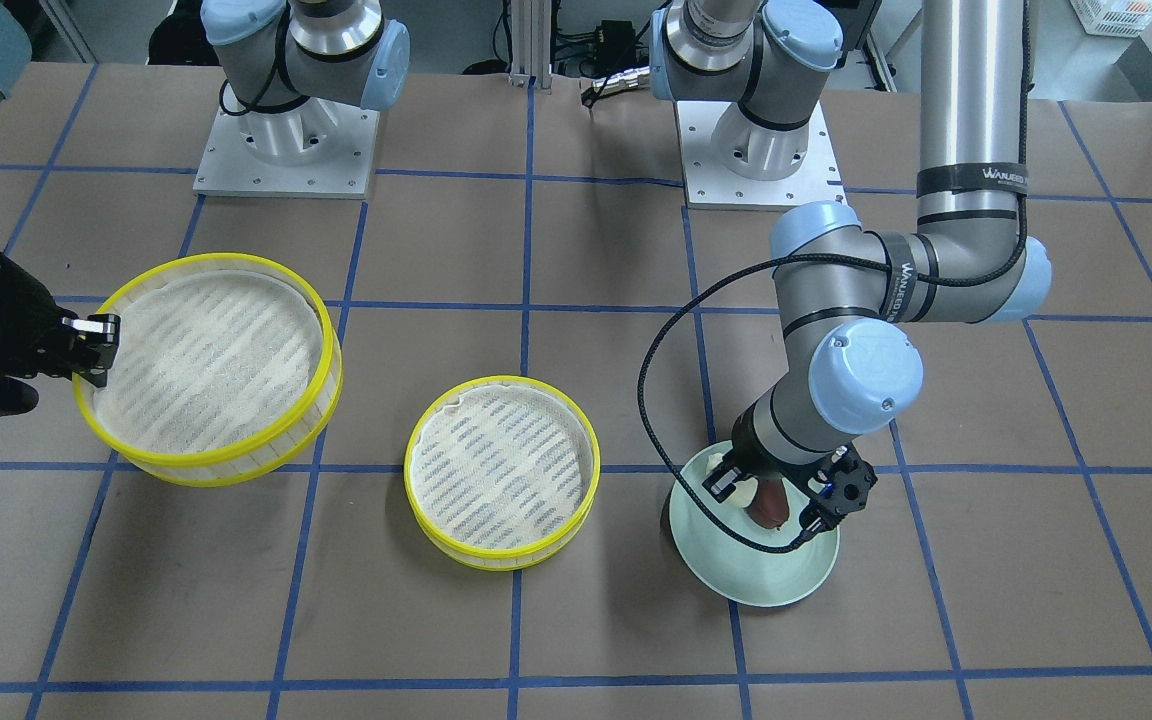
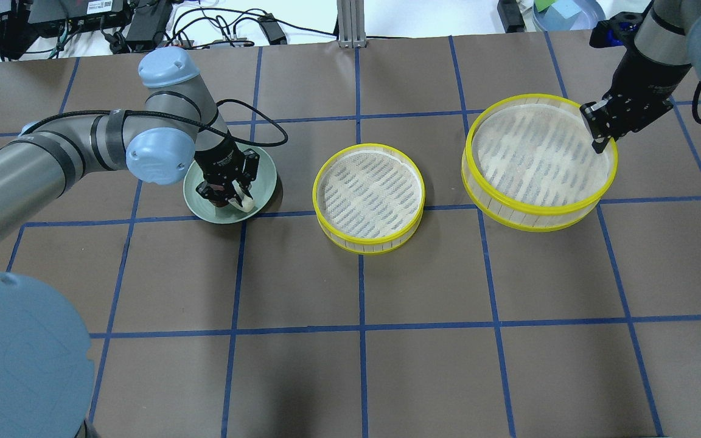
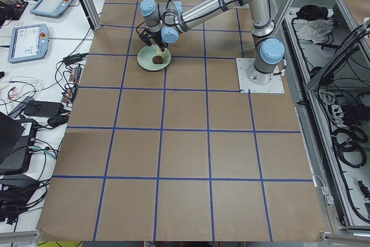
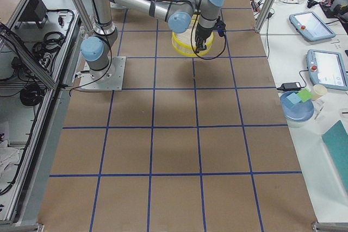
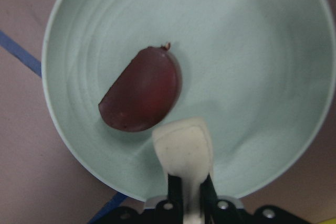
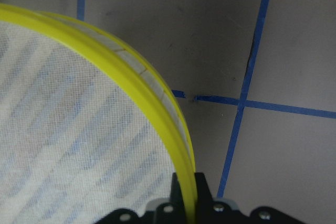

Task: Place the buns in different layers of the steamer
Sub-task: 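Carry the white bun into the lower steamer tier and release it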

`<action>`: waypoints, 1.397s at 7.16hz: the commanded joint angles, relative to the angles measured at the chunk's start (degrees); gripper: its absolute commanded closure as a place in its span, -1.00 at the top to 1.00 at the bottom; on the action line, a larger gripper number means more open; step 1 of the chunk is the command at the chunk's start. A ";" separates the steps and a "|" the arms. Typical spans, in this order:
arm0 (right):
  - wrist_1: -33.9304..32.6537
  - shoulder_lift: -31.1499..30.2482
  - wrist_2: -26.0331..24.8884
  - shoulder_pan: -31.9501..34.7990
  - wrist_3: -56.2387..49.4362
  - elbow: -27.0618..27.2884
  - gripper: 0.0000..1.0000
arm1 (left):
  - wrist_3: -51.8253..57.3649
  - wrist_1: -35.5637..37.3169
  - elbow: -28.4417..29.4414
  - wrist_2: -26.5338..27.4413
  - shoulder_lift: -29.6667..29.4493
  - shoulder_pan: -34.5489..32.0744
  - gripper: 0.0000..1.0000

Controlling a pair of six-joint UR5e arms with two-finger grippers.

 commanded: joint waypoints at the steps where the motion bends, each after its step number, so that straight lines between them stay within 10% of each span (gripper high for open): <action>1: 0.11 -0.67 0.15 0.14 -0.39 0.07 -1.00 | 0.47 -0.75 5.33 0.00 2.56 -0.85 -1.00; 9: 0.12 -0.67 -0.11 0.06 -0.39 0.07 -1.00 | -2.78 9.08 3.78 -6.42 -1.55 -17.29 -1.00; 10: 0.12 -0.67 -0.11 0.14 -0.39 0.07 -1.00 | -3.21 10.14 3.69 -6.68 -1.56 -18.51 -0.38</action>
